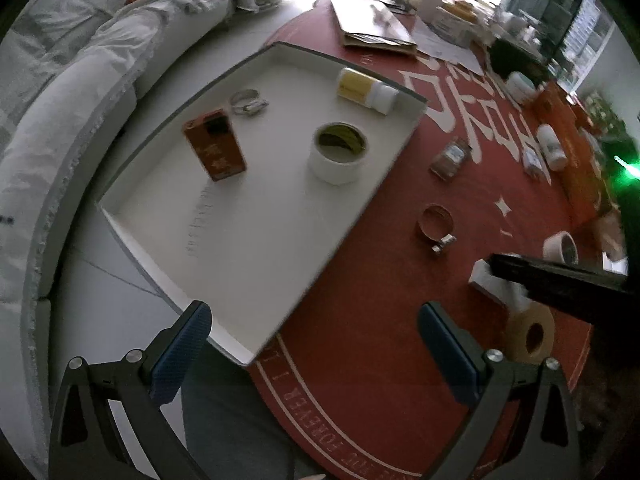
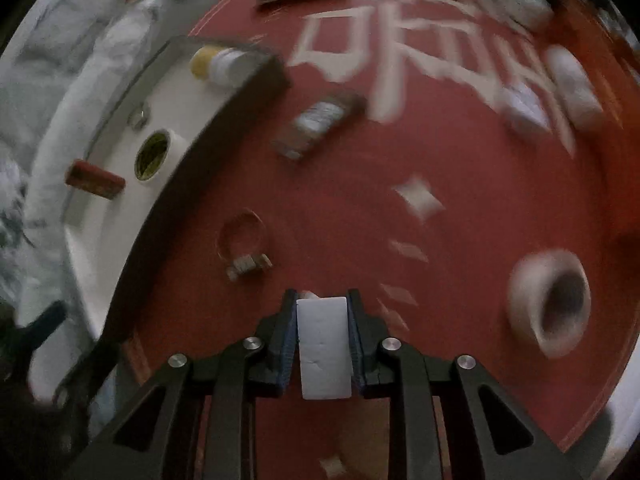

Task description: Organize rigid objects

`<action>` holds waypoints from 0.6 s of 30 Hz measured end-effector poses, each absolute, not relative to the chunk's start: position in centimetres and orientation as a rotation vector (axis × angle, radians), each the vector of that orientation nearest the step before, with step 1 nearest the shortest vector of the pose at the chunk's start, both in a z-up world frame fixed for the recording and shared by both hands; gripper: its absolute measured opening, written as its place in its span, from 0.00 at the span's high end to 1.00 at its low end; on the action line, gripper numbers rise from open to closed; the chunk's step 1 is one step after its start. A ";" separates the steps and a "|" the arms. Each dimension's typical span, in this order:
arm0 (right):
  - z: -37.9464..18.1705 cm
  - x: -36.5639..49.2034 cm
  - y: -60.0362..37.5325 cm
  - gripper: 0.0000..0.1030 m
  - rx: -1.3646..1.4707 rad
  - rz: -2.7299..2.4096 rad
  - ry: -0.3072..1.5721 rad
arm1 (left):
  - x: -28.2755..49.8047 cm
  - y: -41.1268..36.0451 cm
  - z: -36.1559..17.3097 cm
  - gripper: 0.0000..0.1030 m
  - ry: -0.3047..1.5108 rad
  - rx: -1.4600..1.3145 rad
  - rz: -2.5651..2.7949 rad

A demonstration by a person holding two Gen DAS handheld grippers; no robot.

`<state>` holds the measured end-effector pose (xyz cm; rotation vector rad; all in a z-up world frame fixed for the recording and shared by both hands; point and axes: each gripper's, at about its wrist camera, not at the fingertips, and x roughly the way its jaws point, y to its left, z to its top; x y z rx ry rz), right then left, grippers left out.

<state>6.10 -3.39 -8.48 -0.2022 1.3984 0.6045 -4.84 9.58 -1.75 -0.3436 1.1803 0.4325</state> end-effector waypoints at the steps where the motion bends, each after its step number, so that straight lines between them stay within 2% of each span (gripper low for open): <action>1: -8.2 6.1 -4.6 0.76 -0.177 0.593 1.394 | -4.6 9.1 -1.7 0.00 1.181 -0.331 0.423; 7: -7.5 4.8 -12.6 0.76 -0.085 0.445 1.372 | -2.6 4.9 -1.3 0.00 1.202 -0.267 0.298; 13: -7.2 6.4 -15.2 0.75 -0.053 0.361 1.379 | 0.5 0.8 -2.8 0.00 1.255 -0.236 0.254; 14: -7.4 6.7 -15.2 0.73 -0.049 0.359 1.393 | 1.1 0.4 -3.2 0.00 1.263 -0.252 0.261; 15: -7.7 6.8 -15.8 0.53 -0.031 0.350 1.408 | 1.8 0.2 -3.6 0.00 1.272 -0.271 0.273; 16: -7.7 6.7 -16.4 0.27 -0.012 0.340 1.399 | 2.4 0.1 -4.1 0.00 1.278 -0.291 0.293; 17: -7.7 6.6 -16.7 0.19 0.000 0.328 1.384 | 2.9 0.0 -4.5 0.00 1.283 -0.309 0.319; 18: -7.5 6.4 -17.4 0.18 0.016 0.312 1.354 | 3.3 -0.1 -4.8 0.00 1.285 -0.319 0.345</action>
